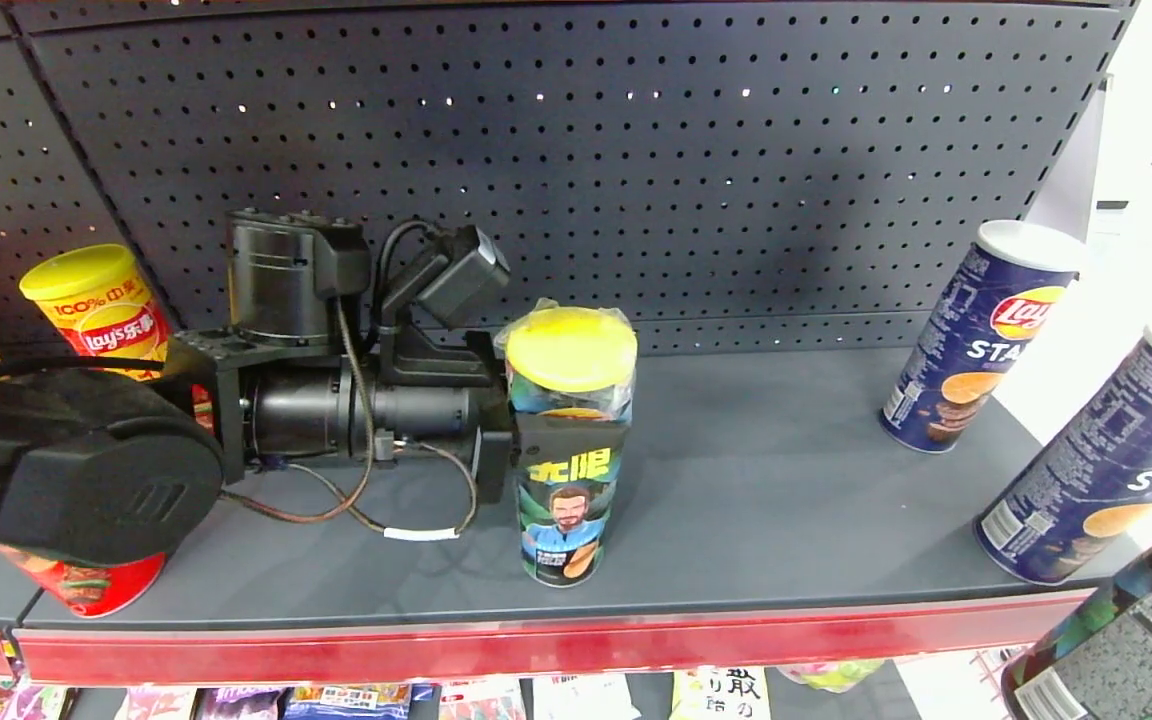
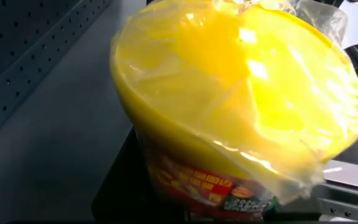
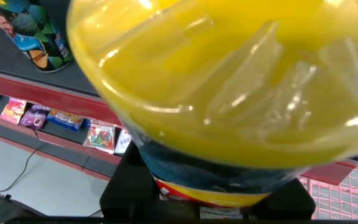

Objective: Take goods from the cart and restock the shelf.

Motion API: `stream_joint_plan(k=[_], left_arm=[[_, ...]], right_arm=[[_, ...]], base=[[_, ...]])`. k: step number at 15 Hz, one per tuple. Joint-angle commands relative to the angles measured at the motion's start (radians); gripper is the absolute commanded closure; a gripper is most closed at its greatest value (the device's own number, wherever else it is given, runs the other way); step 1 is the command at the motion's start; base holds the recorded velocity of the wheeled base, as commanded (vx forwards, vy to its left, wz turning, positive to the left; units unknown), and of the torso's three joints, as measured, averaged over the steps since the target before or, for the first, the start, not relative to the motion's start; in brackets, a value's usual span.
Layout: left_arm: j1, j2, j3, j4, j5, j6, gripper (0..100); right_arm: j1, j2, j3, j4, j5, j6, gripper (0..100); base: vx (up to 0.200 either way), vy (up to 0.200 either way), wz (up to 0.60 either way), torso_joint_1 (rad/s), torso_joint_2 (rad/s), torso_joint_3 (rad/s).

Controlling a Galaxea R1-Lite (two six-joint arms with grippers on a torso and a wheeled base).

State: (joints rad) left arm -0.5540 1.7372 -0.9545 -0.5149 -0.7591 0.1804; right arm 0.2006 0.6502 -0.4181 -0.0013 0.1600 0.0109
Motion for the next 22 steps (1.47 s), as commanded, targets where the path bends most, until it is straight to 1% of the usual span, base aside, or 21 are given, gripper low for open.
stream_joint_plan(k=[1, 3, 5, 7, 11, 15, 17, 18, 19, 22], left_arm=[[0.000, -0.008, 0.048, -0.022, 0.001, -0.002, 100], [-0.001, -0.031, 0.062, -0.030, 0.003, -0.036, 100], [0.000, -0.041, 0.063, -0.030, 0.007, -0.049, 100], [-0.001, -0.067, 0.088, -0.030, 0.015, -0.070, 100], [-0.001, -0.077, 0.137, -0.037, 0.015, -0.068, 100], [-0.001, -0.079, 0.137, -0.050, 0.024, -0.072, 100], [-0.001, -0.079, 0.138, -0.051, 0.029, -0.065, 100], [-0.001, -0.079, 0.140, -0.051, 0.038, -0.062, 0], [-0.001, -0.082, 0.138, -0.050, 0.046, -0.070, 0], [-0.001, -0.113, 0.158, -0.047, 0.050, -0.072, 0]], right_arm=[[0.000, 0.000, 0.001, 0.000, 0.000, 0.000, 100], [0.000, 0.003, 0.001, 0.000, 0.000, 0.000, 100], [0.000, 0.005, 0.001, 0.000, 0.000, 0.000, 100], [0.000, 0.006, 0.001, 0.000, 0.001, 0.000, 100], [0.008, 0.008, 0.001, 0.000, 0.001, 0.000, 100], [0.008, 0.008, 0.001, 0.000, 0.001, 0.000, 100], [0.008, 0.008, 0.001, 0.000, 0.001, 0.000, 100], [0.008, 0.008, 0.001, 0.000, 0.001, 0.000, 100], [0.014, 0.009, -0.001, 0.000, 0.001, 0.000, 100], [0.065, 0.060, -0.051, 0.001, 0.001, -0.003, 100]], base=[[0.000, 0.000, 0.00, 0.000, 0.00, 0.000], [0.000, 0.000, 0.00, 0.000, 0.00, 0.000], [0.000, 0.000, 0.00, 0.000, 0.00, 0.000], [0.000, 0.000, 0.00, 0.000, 0.00, 0.000], [0.000, 0.000, 0.00, 0.000, 0.00, 0.000], [0.000, 0.000, 0.00, 0.000, 0.00, 0.000], [0.000, 0.000, 0.00, 0.000, 0.00, 0.000], [0.000, 0.000, 0.00, 0.000, 0.00, 0.000], [0.000, 0.000, 0.00, 0.000, 0.00, 0.000], [0.000, 0.000, 0.00, 0.000, 0.00, 0.000]])
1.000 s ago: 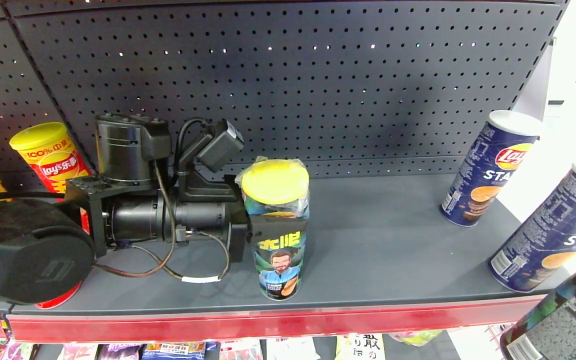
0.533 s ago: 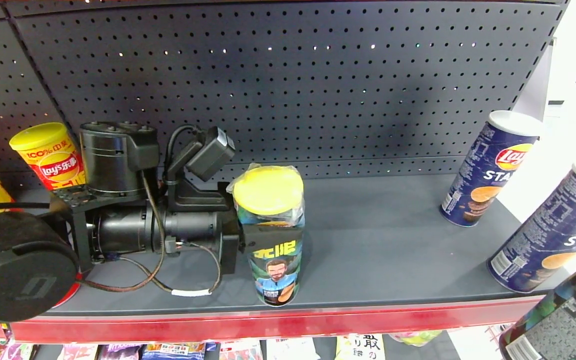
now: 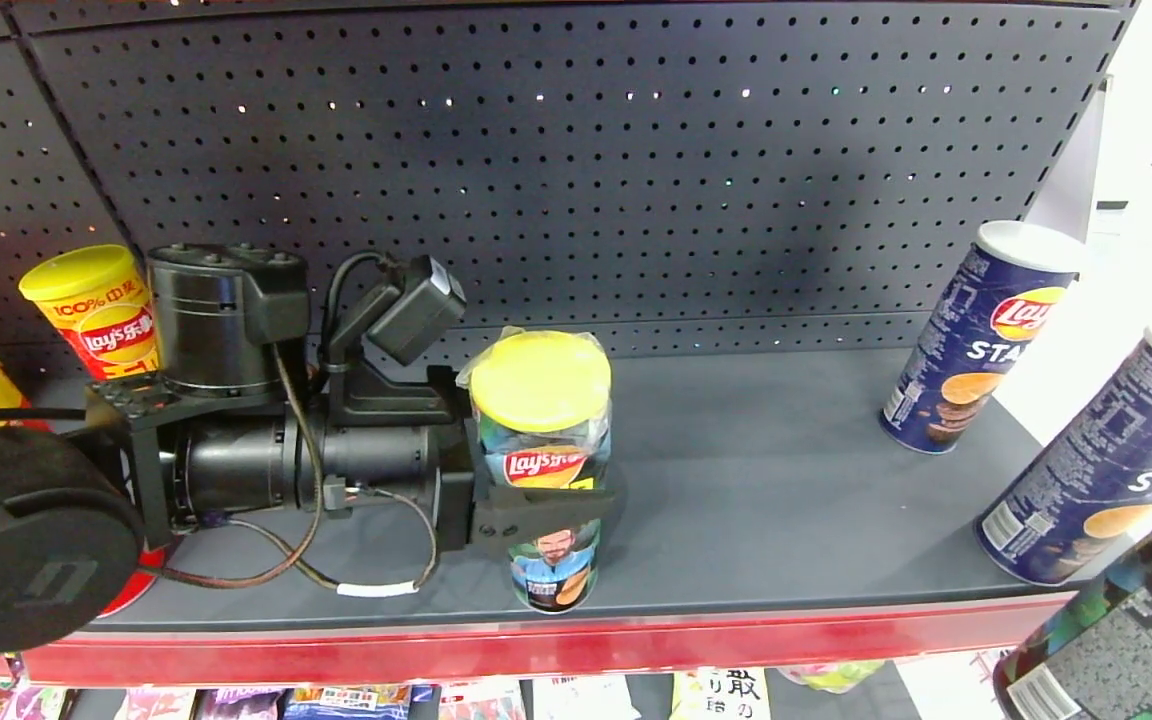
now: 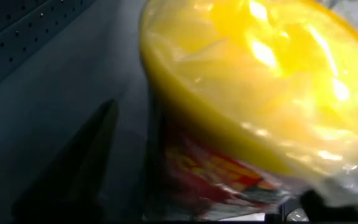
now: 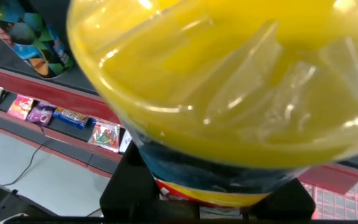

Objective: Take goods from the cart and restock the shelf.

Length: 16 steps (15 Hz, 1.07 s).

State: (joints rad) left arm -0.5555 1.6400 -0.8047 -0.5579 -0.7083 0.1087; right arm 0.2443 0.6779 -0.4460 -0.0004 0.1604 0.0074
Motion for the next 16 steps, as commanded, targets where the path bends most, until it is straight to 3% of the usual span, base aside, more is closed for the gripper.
stream_joint_plan(k=[1, 6, 10, 12, 16], left_arm=[[0.002, -0.029, 0.028, -0.004, 0.001, 0.002, 0], [0.026, -0.140, 0.170, -0.004, 0.058, -0.006, 0], [0.071, -0.255, 0.275, -0.002, 0.066, -0.007, 0], [0.101, -0.338, 0.361, 0.000, 0.075, -0.007, 0], [0.128, -0.453, 0.466, 0.001, 0.128, -0.018, 0]], right_arm=[[0.044, 0.083, -0.063, -0.001, 0.001, -0.003, 100], [0.176, 0.419, -0.349, -0.009, 0.001, -0.006, 100], [0.210, 0.666, -0.493, -0.133, 0.054, -0.011, 100], [0.224, 0.818, -0.570, -0.188, 0.073, -0.075, 100], [0.267, 1.010, -0.738, -0.222, 0.096, -0.106, 100]], base=[[0.000, 0.000, 0.00, 0.000, 0.00, 0.000], [0.000, 0.000, 0.00, 0.000, 0.00, 0.000], [0.000, 0.000, 0.00, 0.000, 0.00, 0.000], [0.000, 0.000, 0.00, 0.000, 0.00, 0.000], [0.000, 0.000, 0.00, 0.000, 0.00, 0.000]])
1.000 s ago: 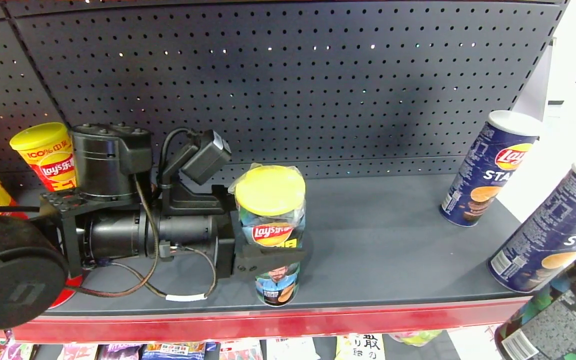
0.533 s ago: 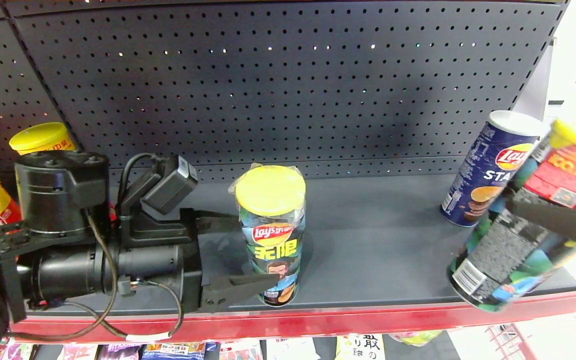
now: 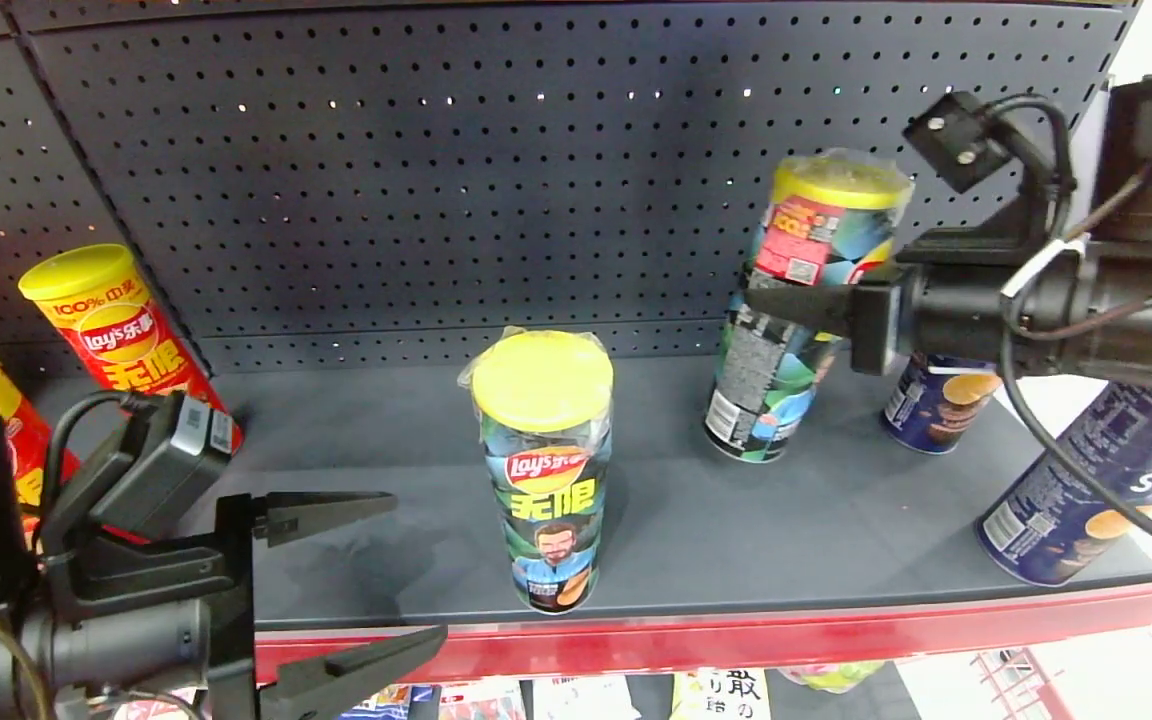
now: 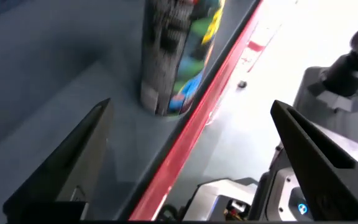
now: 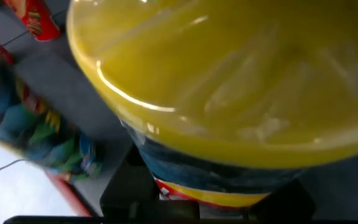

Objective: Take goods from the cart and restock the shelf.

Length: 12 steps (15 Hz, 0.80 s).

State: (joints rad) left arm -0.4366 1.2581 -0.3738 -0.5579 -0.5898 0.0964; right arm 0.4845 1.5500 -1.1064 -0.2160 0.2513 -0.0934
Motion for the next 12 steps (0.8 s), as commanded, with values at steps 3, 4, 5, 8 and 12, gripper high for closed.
stream_joint_plan(k=[3, 4, 5, 8, 12], left_arm=[[0.007, -0.154, 0.075, 0.046, 0.084, -0.029, 0], [0.007, -0.184, 0.075, 0.085, 0.108, -0.032, 0], [0.007, -0.215, 0.073, 0.124, 0.108, -0.032, 0], [0.009, -0.282, 0.075, 0.205, 0.111, -0.032, 0], [0.009, -0.293, 0.075, 0.213, 0.113, -0.047, 0]], right_arm=[[0.063, 0.245, -0.182, -0.008, 0.008, -0.005, 100], [0.071, 0.277, -0.214, -0.008, 0.031, -0.005, 100], [0.075, 0.300, -0.237, -0.008, 0.051, -0.005, 100], [0.098, 0.357, -0.290, -0.008, 0.057, -0.006, 100], [0.131, 0.395, -0.329, -0.008, 0.057, -0.011, 100]], base=[[0.000, 0.000, 0.00, 0.000, 0.00, 0.000], [0.000, 0.000, 0.00, 0.000, 0.00, 0.000], [0.000, 0.000, 0.00, 0.000, 0.00, 0.000], [0.000, 0.000, 0.00, 0.000, 0.00, 0.000], [0.000, 0.000, 0.00, 0.000, 0.00, 0.000]])
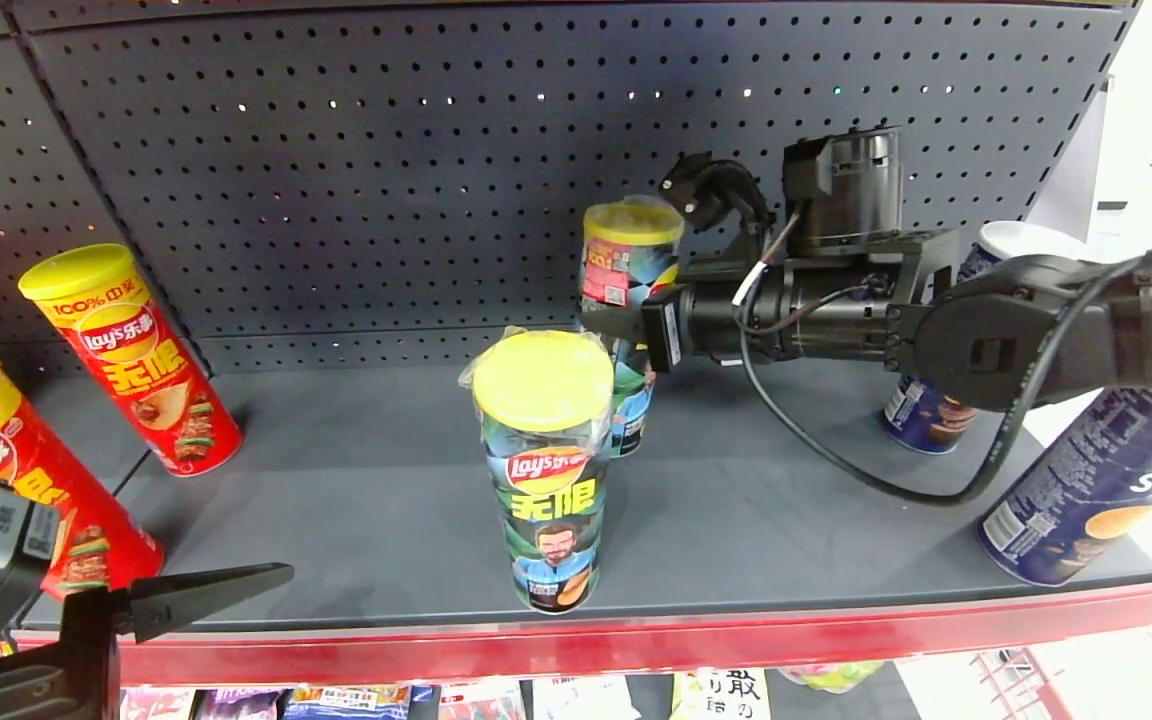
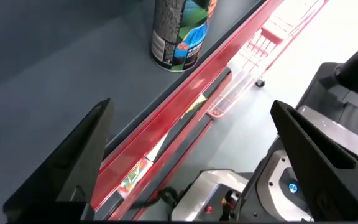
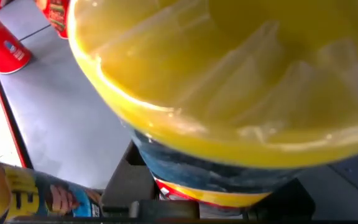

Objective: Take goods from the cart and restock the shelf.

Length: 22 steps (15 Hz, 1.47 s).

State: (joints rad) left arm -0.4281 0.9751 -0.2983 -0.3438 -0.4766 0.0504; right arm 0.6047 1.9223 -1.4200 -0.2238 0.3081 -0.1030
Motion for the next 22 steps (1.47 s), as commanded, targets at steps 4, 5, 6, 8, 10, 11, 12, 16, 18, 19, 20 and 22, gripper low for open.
stream_joint_plan(k=[4, 5, 6, 8, 10, 11, 12, 16, 18, 19, 20, 22], left_arm=[[0.000, -0.010, -0.002, -0.001, 0.000, -0.004, 0], [0.000, -0.010, -0.002, -0.001, 0.000, -0.004, 0], [-0.001, -0.010, -0.002, -0.001, 0.000, -0.004, 0], [0.000, -0.009, -0.002, -0.001, 0.000, -0.004, 0], [-0.001, -0.009, 0.001, -0.001, -0.002, -0.004, 0], [0.000, -0.009, 0.001, -0.001, -0.002, -0.006, 0], [0.000, -0.007, 0.001, -0.001, -0.002, -0.006, 0], [0.000, -0.003, 0.002, -0.001, -0.005, -0.009, 0], [-0.001, -0.003, 0.001, -0.001, -0.005, -0.027, 0], [0.000, -0.001, 0.002, -0.001, -0.007, -0.027, 0], [0.000, 0.001, 0.002, -0.001, -0.007, -0.027, 0], [-0.001, 0.004, 0.002, -0.001, -0.007, -0.029, 0]], right_arm=[[0.018, 0.052, -0.045, 0.000, 0.005, -0.003, 100], [0.020, 0.056, -0.050, 0.000, 0.006, -0.003, 100], [0.023, 0.060, -0.053, 0.000, 0.006, -0.003, 100], [0.032, 0.067, -0.054, 0.000, 0.006, -0.003, 100], [0.035, 0.070, -0.053, 0.001, 0.006, -0.003, 100], [0.037, 0.075, -0.048, 0.000, 0.005, -0.011, 100], [0.037, 0.076, -0.048, 0.000, 0.005, -0.021, 0], [0.035, 0.050, -0.017, 0.000, 0.000, -0.024, 0], [0.035, 0.007, 0.018, 0.000, -0.003, -0.020, 0], [0.033, -0.009, 0.039, 0.000, -0.004, -0.020, 0], [0.032, -0.039, 0.073, 0.000, -0.007, -0.018, 0], [0.032, -0.085, 0.121, 0.001, -0.024, -0.017, 0]], base=[[0.000, 0.000, 0.00, 0.000, 0.00, 0.000], [0.000, 0.000, 0.00, 0.000, 0.00, 0.000], [0.000, 0.000, 0.00, 0.000, 0.00, 0.000], [0.000, 0.000, 0.00, 0.000, 0.00, 0.000], [0.000, 0.000, 0.00, 0.000, 0.00, 0.000], [0.000, 0.000, 0.00, 0.000, 0.00, 0.000], [0.000, 0.000, 0.00, 0.000, 0.00, 0.000], [0.000, 0.000, 0.00, 0.000, 0.00, 0.000], [0.000, 0.000, 0.00, 0.000, 0.00, 0.000], [0.000, 0.000, 0.00, 0.000, 0.00, 0.000], [0.000, 0.000, 0.00, 0.000, 0.00, 0.000], [0.000, 0.000, 0.00, 0.000, 0.00, 0.000]])
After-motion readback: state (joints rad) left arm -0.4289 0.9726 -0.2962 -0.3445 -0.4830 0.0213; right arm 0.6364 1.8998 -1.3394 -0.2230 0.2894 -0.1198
